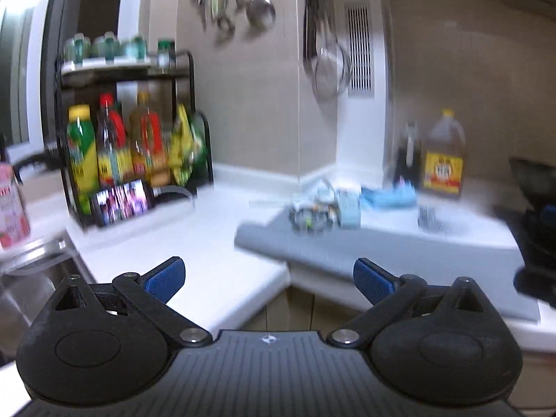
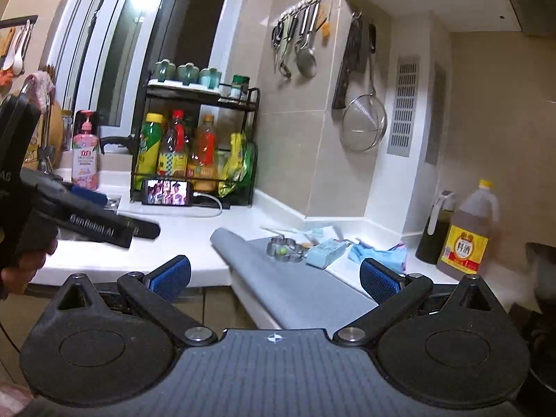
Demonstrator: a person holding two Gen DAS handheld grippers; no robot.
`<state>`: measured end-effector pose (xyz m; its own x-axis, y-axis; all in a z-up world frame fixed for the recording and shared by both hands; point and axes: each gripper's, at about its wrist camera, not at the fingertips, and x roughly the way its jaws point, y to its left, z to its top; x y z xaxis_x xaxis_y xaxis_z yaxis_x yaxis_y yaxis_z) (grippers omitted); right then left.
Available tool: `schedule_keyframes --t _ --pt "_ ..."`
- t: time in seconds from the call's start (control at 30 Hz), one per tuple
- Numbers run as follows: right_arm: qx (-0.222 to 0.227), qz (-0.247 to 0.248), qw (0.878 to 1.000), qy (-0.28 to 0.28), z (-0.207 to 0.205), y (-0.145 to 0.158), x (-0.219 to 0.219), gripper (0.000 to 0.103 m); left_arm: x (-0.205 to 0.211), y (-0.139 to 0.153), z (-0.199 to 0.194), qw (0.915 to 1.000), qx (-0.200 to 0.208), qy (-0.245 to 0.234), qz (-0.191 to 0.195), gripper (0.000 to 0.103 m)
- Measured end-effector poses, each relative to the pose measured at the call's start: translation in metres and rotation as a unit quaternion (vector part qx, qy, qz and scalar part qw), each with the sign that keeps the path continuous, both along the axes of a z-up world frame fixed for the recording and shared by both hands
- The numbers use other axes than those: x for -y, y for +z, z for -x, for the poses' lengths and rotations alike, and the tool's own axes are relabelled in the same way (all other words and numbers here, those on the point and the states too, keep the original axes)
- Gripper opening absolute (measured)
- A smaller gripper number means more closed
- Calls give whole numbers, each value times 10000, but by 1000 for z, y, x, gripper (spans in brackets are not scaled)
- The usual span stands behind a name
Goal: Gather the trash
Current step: 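Raise both tools from the bin back toward the counter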
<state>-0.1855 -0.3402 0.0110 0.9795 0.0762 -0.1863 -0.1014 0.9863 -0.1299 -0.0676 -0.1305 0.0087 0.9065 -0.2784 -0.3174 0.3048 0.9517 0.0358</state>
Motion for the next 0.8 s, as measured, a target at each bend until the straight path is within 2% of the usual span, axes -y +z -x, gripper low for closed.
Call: schedule_keyframes --t 0.13,0.27,0.6,0.8 --pt "1 -299 9993 -235 -11 12 11 103 10 16 -10 9999 84 -5 54 103" --pt "-248 -374 9971 -615 -46 2 25 103 12 21 -22 9999 -1 138 34 103" --pt "-1082 -452 9885 -952 -178 -38 37 103 -8 -10 -46 9981 -397 464 -51 103" --pt "-1258 -733 9825 -1164 -256 -48 43 103 -22 -22 -65 9960 -677 578 87 103"
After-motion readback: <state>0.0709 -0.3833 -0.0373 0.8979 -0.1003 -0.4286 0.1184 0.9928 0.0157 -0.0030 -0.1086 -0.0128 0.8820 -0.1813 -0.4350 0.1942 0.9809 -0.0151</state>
